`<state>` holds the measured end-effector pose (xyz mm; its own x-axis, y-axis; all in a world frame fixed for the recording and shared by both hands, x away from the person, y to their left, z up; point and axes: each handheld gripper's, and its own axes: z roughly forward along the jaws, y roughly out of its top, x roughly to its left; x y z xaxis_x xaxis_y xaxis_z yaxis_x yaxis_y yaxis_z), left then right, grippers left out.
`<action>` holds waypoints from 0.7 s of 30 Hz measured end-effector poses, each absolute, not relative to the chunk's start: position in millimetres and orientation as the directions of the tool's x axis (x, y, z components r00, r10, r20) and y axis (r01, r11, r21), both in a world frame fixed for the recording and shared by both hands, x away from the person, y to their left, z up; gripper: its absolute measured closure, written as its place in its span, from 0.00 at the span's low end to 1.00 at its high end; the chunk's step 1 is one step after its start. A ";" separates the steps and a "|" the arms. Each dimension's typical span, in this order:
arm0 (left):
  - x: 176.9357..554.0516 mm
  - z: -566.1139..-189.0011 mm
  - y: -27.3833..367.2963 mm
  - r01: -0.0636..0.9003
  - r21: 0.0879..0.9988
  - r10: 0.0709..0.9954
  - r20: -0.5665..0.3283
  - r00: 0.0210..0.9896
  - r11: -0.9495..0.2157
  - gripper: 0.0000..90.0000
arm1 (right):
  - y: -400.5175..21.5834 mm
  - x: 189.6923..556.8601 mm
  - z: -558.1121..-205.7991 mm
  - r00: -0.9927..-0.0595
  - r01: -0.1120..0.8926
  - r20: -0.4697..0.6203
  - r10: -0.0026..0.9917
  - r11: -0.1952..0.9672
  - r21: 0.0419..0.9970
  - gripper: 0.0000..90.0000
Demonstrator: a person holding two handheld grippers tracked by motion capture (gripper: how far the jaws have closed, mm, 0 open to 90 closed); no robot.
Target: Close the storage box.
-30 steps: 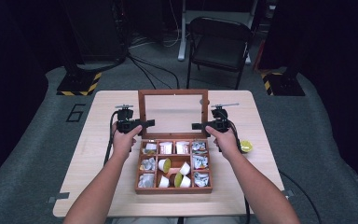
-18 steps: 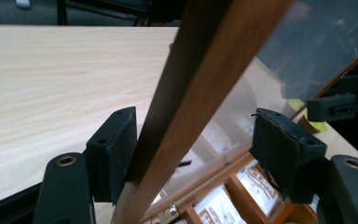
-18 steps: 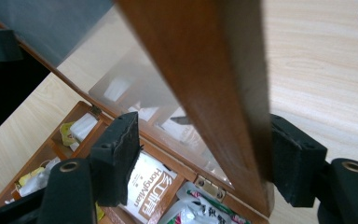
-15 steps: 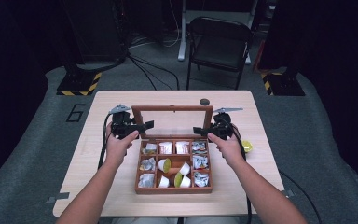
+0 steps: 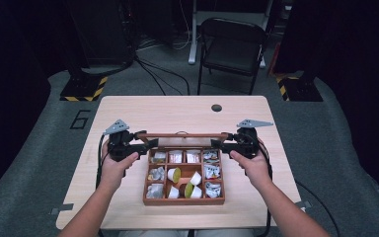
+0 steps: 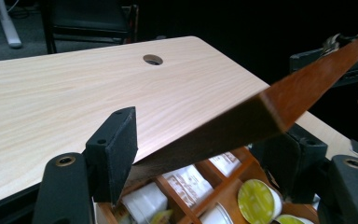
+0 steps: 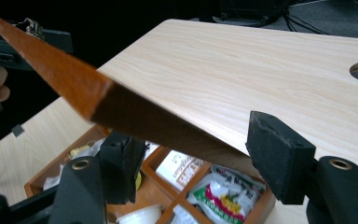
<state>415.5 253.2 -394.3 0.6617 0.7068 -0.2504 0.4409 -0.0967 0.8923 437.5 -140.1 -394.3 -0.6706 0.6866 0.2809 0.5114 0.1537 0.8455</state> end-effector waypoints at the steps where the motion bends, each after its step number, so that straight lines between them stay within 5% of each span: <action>1: 411.3 -395.4 253.5 0.439 0.892 0.706 -0.244 0.665 -0.106 0.34 | -140.5 433.7 -394.5 -0.673 0.504 0.268 0.689 0.162 0.849 0.41; 15: 363.8 -413.4 248.9 0.338 0.889 0.697 -0.031 0.717 -0.309 0.32 | -147.0 382.9 -415.4 -0.705 0.467 0.196 0.681 0.239 0.851 0.40; 21: 353.3 -415.0 251.4 0.345 0.888 0.699 -0.038 0.714 -0.304 0.30 | -147.4 372.5 -419.3 -0.708 0.460 0.184 0.682 0.247 0.853 0.41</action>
<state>353.3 251.4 -415.0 0.7140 0.6991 -0.0384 0.3454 -0.3040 0.8878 372.5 -147.4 -419.3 -0.7076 0.6822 0.1840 0.4601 0.2473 0.8527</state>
